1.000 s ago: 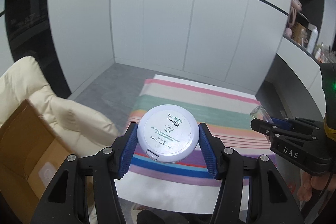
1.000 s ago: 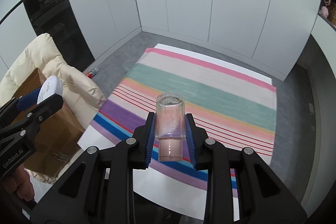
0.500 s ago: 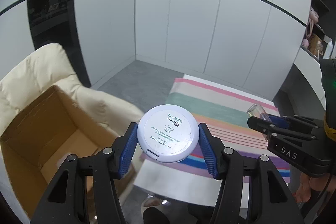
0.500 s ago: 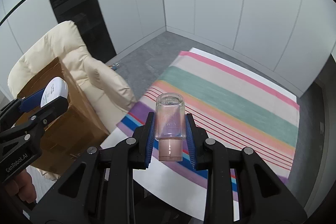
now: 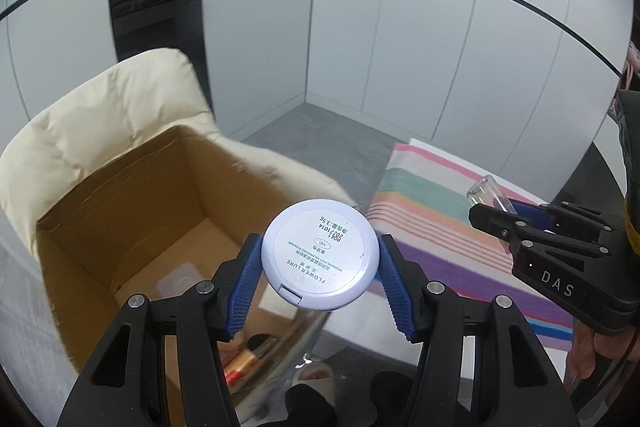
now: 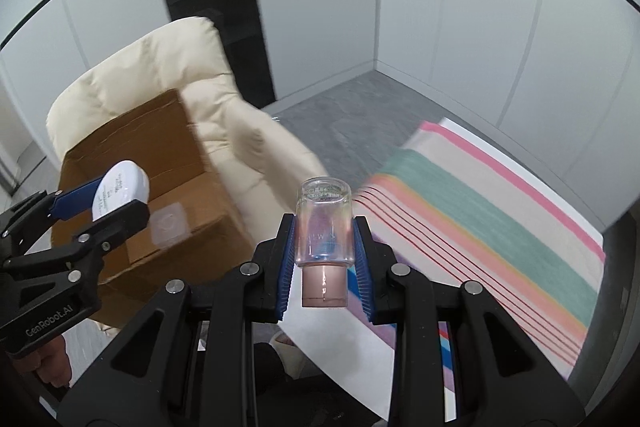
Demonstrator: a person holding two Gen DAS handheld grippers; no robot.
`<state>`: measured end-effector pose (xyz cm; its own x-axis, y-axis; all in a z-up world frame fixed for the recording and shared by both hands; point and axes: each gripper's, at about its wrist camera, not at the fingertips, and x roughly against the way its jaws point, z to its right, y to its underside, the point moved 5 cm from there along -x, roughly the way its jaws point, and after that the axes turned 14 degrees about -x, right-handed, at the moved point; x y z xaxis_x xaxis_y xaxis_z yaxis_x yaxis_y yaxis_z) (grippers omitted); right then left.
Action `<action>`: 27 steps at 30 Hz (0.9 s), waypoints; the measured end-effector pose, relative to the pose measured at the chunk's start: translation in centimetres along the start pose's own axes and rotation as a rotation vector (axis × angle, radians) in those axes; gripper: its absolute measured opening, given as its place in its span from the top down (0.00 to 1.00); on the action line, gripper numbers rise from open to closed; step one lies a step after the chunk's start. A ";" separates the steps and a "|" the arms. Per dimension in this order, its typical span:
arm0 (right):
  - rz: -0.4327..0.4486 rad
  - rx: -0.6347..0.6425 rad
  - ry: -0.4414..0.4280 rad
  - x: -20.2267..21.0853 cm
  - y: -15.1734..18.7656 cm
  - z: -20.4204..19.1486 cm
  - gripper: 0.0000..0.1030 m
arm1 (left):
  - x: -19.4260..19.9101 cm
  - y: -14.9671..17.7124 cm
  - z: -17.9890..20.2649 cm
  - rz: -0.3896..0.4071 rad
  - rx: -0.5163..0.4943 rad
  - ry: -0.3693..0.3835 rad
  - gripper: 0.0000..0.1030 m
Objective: Organize objects
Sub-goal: 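Carry the white compact and glass bottle with both tools over the cardboard box, then open both tools to drop the compact and bottle into the box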
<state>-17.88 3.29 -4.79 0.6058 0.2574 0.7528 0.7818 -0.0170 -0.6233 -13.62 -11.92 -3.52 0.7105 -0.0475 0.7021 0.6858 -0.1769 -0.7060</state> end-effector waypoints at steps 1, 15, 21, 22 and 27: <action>-0.001 0.011 -0.008 -0.1 0.0 -0.7 0.72 | 0.1 0.2 -0.5 -0.001 0.008 -0.007 0.43; -0.048 0.106 -0.109 -2.6 0.8 -9.5 0.72 | 1.7 4.6 -7.3 -0.048 0.081 -0.129 0.42; -0.063 0.145 -0.138 -3.4 1.3 -12.9 0.72 | 3.6 5.8 -10.4 -0.044 0.126 -0.212 0.13; -0.067 0.149 -0.142 -3.6 1.4 -13.3 0.72 | 3.7 6.0 -10.9 -0.046 0.138 -0.230 0.05; -0.083 0.185 -0.152 -4.3 2.1 -15.3 0.72 | 3.9 7.5 -13.2 -0.082 0.210 -0.239 0.00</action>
<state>-16.54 -12.66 -6.07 0.5005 0.3930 0.7714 0.7791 0.1840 -0.5993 -7.80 -26.41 -4.88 0.6517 0.1953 0.7329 0.7418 0.0372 -0.6696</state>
